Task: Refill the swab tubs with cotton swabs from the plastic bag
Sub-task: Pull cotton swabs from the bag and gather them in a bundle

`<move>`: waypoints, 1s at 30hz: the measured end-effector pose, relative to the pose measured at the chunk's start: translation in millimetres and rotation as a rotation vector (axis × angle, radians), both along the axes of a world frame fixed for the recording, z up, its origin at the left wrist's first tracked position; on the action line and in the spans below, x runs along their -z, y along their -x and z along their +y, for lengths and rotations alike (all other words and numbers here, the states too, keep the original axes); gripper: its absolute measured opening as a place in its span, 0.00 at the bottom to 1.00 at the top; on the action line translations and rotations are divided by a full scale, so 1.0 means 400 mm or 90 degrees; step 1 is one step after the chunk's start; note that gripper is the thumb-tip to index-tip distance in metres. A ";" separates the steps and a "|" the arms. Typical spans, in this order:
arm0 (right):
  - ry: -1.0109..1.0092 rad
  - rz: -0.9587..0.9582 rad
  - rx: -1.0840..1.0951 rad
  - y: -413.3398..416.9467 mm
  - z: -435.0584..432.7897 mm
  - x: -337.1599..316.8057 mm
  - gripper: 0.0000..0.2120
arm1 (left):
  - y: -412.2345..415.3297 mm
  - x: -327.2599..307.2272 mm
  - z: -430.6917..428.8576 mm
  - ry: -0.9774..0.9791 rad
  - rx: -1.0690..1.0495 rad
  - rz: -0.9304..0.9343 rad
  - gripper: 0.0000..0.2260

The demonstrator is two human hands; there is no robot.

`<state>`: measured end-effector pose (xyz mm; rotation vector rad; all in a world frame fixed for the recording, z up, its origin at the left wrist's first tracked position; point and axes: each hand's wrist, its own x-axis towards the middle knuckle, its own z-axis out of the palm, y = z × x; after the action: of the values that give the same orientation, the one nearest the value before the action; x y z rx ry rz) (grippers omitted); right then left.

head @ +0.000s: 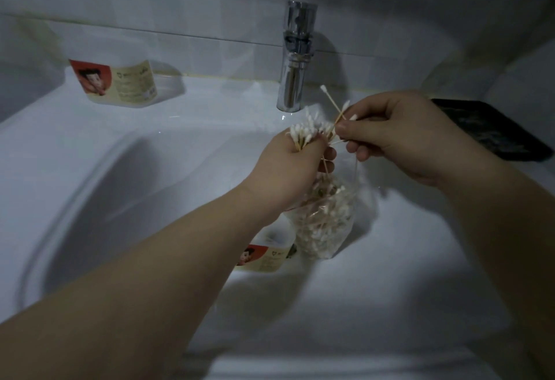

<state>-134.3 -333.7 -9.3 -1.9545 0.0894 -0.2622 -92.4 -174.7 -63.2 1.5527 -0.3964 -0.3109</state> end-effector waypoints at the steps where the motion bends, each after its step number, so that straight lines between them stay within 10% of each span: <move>1: -0.005 -0.002 0.003 0.001 0.001 0.000 0.03 | -0.001 0.000 0.000 0.021 -0.006 0.022 0.10; 30: -0.014 0.059 0.026 0.012 -0.023 -0.028 0.05 | -0.028 -0.017 0.008 0.170 -0.147 0.145 0.07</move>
<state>-139.0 -342.9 1.7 -1.9443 0.1926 -0.1974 -81.1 -171.4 -56.4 1.2707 -0.0746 -0.2404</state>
